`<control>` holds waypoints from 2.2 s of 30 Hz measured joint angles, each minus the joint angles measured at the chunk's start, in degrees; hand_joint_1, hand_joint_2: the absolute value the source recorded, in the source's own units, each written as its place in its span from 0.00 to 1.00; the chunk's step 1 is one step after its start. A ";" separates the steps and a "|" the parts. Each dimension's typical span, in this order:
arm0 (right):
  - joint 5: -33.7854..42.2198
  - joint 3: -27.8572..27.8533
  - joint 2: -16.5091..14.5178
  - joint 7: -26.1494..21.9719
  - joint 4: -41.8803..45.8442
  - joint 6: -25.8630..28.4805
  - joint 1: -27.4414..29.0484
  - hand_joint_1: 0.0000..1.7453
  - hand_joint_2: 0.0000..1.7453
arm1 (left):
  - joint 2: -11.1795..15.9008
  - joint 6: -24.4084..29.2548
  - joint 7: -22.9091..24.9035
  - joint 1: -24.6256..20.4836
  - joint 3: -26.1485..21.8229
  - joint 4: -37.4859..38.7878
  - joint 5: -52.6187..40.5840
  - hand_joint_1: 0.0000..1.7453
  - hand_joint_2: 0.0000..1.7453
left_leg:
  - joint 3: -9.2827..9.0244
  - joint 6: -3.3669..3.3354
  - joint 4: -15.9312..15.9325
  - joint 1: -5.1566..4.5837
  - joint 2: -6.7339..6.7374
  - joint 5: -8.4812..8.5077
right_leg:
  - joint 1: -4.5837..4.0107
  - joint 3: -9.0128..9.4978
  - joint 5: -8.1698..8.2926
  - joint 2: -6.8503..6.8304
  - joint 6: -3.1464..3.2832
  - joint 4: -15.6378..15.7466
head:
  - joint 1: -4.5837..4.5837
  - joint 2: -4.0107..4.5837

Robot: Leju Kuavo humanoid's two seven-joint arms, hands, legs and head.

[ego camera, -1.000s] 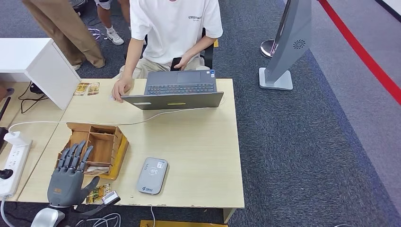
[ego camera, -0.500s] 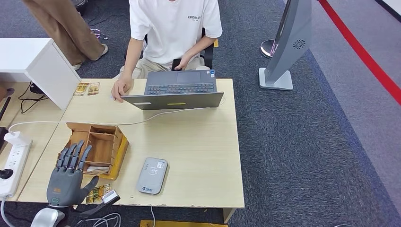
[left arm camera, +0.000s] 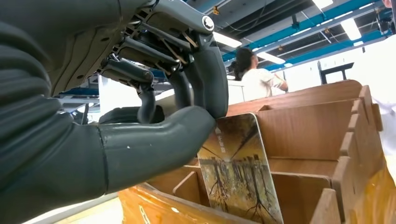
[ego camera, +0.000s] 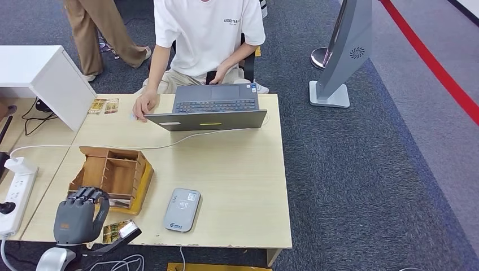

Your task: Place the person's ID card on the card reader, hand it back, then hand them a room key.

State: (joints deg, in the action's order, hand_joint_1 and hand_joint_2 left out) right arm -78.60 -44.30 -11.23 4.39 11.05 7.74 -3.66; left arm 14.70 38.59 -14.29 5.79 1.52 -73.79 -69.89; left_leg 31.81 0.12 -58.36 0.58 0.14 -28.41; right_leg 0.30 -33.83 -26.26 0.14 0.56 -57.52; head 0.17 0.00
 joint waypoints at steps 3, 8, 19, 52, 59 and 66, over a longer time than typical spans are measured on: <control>0.00 0.00 0.00 0.00 -0.01 0.11 0.00 0.00 1.00 | 0.41 -0.28 0.25 -0.21 0.67 0.00 0.34 1.00 1.00 | 0.00 0.00 0.00 0.00 0.00 0.00 | 0.00 0.01 0.00 -0.01 0.00 0.00 | 0.00 0.00; 0.00 0.00 0.00 0.02 -0.01 0.39 0.00 0.00 1.00 | 0.73 -0.69 0.68 -0.62 1.62 0.16 0.60 1.00 1.00 | 0.01 0.00 0.00 0.00 0.00 0.00 | 0.00 0.01 0.00 -0.01 0.00 0.00 | 0.00 0.00; 0.02 0.00 0.00 0.03 -0.01 0.51 0.00 0.00 1.00 | 1.01 -1.04 0.96 -1.29 2.25 0.44 0.77 1.00 1.00 | 0.00 0.01 0.00 0.00 -0.01 0.00 | 0.00 0.01 0.00 -0.01 0.00 0.00 | 0.01 0.00; 0.58 0.00 -0.02 0.63 -0.01 0.57 0.00 0.00 1.00 | 1.44 -0.50 4.09 0.26 7.57 -14.23 -2.16 0.00 1.00 | 0.01 0.01 0.00 0.00 -0.01 0.01 | 0.00 0.01 0.01 -0.02 0.01 0.00 | 0.01 0.00; 0.74 -0.06 -0.02 0.61 -0.01 0.60 0.00 0.00 1.00 | 1.49 -2.28 4.27 0.30 8.13 -15.92 -1.24 0.00 1.00 | 0.00 0.01 0.00 0.01 -0.01 0.01 | 0.00 0.02 0.01 -0.02 0.01 0.00 | 0.01 0.00; 1.16 -0.12 -0.02 0.61 -0.01 0.72 0.00 0.00 1.00 | 1.95 -7.09 5.54 0.30 8.83 -15.76 -0.92 0.00 1.00 | 0.01 0.01 0.00 0.00 -0.01 0.01 | 0.00 0.02 0.01 -0.02 0.01 0.00 | 0.01 0.00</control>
State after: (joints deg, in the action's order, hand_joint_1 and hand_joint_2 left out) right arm -77.43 -44.42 -11.26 5.01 11.04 8.46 -3.66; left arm 16.66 31.51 -8.75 6.10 10.35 -89.55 -70.81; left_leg 31.82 0.13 -58.36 0.58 0.13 -28.40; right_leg 0.30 -33.81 -26.25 0.12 0.57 -57.52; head 0.17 0.00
